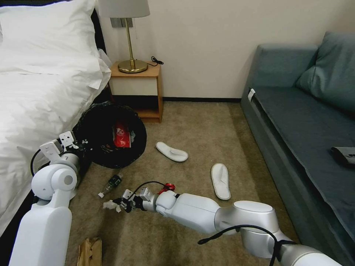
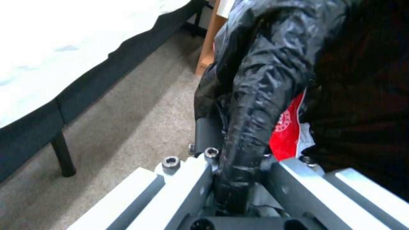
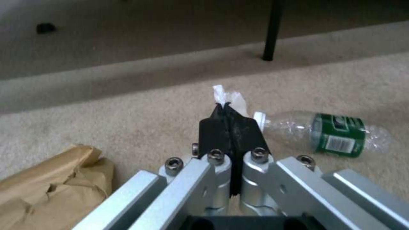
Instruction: Pick up the trash bin, then pick up the garbage on the floor and place it into the trash bin.
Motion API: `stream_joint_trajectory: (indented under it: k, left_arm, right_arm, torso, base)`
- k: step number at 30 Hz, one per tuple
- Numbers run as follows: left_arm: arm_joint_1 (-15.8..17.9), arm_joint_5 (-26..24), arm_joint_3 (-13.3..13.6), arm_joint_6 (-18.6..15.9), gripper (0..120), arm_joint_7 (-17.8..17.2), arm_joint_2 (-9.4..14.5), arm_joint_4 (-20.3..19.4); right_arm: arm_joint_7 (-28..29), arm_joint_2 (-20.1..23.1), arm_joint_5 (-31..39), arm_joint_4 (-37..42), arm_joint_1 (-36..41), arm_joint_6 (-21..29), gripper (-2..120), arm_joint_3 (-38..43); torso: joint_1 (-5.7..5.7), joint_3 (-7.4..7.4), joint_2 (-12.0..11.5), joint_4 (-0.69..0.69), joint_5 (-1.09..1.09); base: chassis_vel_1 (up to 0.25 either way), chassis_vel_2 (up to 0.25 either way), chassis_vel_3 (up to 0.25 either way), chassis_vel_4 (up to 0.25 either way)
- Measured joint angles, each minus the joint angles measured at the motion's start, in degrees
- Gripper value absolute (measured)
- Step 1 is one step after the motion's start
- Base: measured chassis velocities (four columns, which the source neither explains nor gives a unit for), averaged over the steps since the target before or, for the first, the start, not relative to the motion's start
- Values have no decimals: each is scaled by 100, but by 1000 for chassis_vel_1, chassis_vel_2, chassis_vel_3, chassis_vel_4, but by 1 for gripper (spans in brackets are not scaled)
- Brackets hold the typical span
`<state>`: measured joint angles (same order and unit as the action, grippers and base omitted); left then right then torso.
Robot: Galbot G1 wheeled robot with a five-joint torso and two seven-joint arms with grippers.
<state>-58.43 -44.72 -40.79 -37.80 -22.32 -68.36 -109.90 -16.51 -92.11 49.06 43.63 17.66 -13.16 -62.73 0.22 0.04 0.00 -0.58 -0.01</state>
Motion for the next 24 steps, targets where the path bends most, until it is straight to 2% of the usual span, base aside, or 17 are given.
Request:
stream_joint_trajectory:
  k: [3,4,7,13,24]
  left_arm:
    - [-3,-7,-5,-3,0,2,15,24]
    - [-7,-7,-3,-4,0,2,30,50]
    - [-7,-7,14,-6,0,5,32,67]
    - [1,5,77,-9,0,3,26,126]
    - [21,20,82,-9,0,2,47,185]
  right_arm:
    - [158,117,-2,196,83,-31,0,67]
    - [340,310,-17,379,205,-48,0,179]
    - [512,489,-48,538,343,-56,0,353]
    - [731,819,-153,753,588,-96,0,699]
    - [919,1081,-255,942,787,-118,0,1107]
  torso:
    - [0,0,0,2,2]
    - [0,0,0,-3,0]
    - [0,0,0,-3,0]
    - [0,0,0,-1,1]
    - [0,0,0,-1,1]
  base:
    - [0,0,0,0]
    - [0,0,0,0]
    - [0,0,0,0]
    - [0,0,0,0]
    - [0,0,0,0]
